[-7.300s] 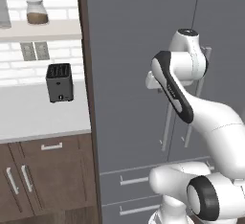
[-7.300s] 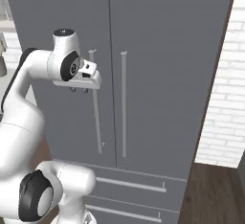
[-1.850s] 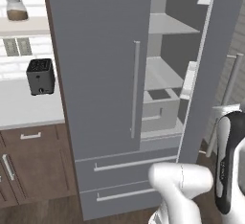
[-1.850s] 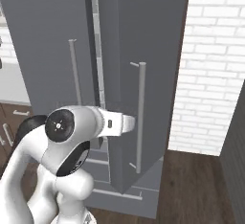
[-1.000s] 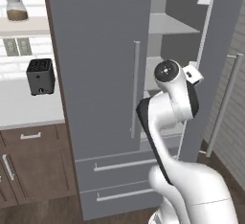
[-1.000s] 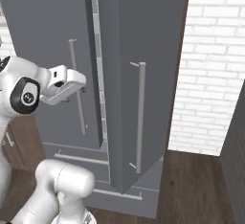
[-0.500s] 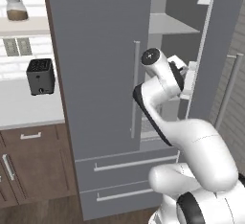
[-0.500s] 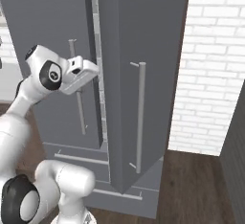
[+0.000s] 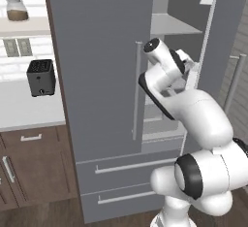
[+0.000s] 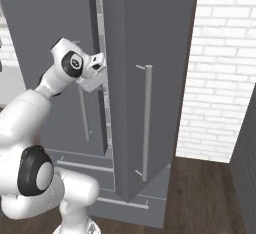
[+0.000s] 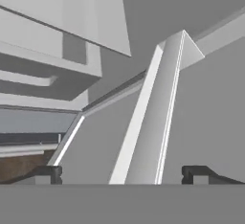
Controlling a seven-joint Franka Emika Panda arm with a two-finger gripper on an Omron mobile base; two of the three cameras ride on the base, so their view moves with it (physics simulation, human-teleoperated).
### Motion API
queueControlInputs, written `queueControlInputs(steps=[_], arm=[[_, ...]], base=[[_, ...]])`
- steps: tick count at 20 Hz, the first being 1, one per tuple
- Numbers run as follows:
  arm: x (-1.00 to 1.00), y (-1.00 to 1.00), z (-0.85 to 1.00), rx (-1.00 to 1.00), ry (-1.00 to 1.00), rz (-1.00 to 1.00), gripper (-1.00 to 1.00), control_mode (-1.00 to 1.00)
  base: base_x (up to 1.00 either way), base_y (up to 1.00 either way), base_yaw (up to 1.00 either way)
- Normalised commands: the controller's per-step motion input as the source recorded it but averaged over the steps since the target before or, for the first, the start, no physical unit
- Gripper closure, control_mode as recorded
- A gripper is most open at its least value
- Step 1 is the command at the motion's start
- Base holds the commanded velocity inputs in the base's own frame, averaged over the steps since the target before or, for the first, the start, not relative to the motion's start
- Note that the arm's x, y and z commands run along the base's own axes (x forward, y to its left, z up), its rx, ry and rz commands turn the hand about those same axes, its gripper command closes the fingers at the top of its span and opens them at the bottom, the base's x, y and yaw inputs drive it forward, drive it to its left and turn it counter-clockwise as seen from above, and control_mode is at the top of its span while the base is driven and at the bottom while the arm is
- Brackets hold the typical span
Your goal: Take the strawberry from the fridge and place it on top of the pancake, located on the dining counter.
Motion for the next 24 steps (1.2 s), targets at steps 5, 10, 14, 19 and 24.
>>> queueControlInputs(steps=[5,10,14,19,24], arm=[[-0.58,-0.74,0.00,0.00,0.00,-0.19,-1.00,-1.00],[-0.83,-0.89,0.00,0.00,-0.04,-0.14,-1.00,-1.00],[-0.64,-1.00,0.00,0.00,-0.03,-0.15,-1.00,-1.00],[-0.36,-0.99,0.01,0.00,0.00,-0.14,-1.00,-1.00],[-0.11,-0.77,0.00,0.05,0.00,-0.08,-1.00,-1.00]], base=[[0.00,0.00,0.00],[0.00,0.00,0.00],[0.00,0.00,0.00],[0.00,0.00,0.00],[0.00,0.00,0.00]])
